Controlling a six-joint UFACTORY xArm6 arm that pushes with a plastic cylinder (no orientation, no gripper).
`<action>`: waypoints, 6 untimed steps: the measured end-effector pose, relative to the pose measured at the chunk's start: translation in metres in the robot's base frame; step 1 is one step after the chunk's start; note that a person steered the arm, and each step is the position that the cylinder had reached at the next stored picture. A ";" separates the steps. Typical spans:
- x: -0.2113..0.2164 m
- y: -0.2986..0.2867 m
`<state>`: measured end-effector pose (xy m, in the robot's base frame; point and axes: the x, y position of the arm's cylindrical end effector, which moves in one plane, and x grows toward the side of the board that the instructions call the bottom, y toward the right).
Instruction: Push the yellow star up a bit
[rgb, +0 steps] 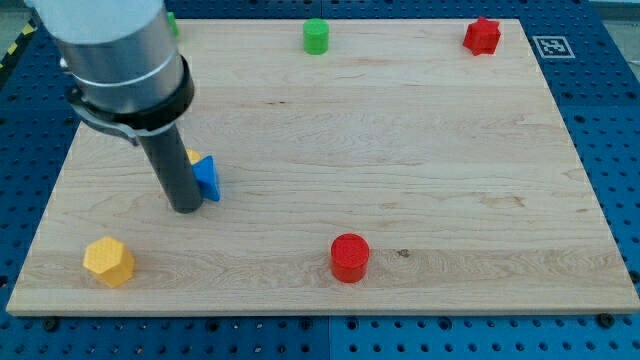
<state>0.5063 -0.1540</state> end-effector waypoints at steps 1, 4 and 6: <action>-0.023 -0.014; -0.074 -0.034; -0.055 -0.034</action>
